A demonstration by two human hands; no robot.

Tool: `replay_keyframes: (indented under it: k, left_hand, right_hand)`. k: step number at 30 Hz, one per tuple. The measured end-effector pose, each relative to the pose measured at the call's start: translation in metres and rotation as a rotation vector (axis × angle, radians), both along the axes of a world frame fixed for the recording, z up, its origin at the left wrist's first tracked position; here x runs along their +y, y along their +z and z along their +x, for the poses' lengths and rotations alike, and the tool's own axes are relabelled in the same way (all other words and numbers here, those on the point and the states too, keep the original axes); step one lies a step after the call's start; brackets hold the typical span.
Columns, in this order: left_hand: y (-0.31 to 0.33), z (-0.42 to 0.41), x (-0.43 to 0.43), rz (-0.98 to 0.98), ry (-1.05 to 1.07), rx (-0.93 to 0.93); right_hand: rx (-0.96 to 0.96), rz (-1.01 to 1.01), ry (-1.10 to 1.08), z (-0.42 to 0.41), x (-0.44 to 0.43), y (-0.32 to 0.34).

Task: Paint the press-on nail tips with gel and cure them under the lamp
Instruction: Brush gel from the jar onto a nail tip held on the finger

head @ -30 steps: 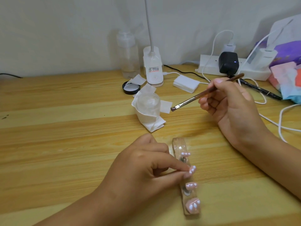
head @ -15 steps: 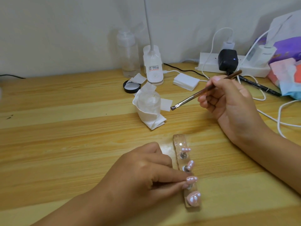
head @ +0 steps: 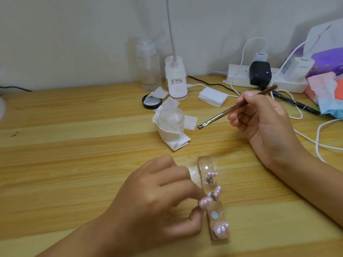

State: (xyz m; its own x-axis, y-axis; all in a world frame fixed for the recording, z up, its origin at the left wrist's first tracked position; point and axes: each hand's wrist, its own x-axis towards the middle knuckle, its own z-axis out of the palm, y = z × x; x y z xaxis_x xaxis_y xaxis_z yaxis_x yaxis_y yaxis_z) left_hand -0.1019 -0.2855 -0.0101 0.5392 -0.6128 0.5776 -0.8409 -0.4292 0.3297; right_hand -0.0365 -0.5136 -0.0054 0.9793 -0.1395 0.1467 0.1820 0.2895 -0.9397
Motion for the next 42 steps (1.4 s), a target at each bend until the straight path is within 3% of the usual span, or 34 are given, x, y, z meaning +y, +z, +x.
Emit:
replay_keyframes:
  k: [3, 7, 9, 29, 42]
  left_hand:
    - [0.004, 0.002, 0.003, -0.204, 0.06, 0.291]
    - [0.001, 0.013, 0.001, -0.482, 0.143, 0.861]
    - [-0.001, 0.021, 0.001, -0.524, 0.195, 0.963]
    - [0.0, 0.025, -0.001, -0.504, 0.181, 0.988]
    - [0.002, 0.024, -0.001, -0.538, 0.17, 1.029]
  right_hand:
    - [0.003, 0.025, 0.003, 0.0, 0.0, 0.001]
    - [-0.01, 0.026, 0.007, -0.001, 0.002, 0.002]
    - [-0.022, 0.02, 0.009, -0.002, 0.004, 0.002]
    - [-0.088, -0.101, 0.149, -0.004, 0.006, -0.001]
    - [-0.108, -0.114, 0.093, -0.005, 0.007, -0.001]
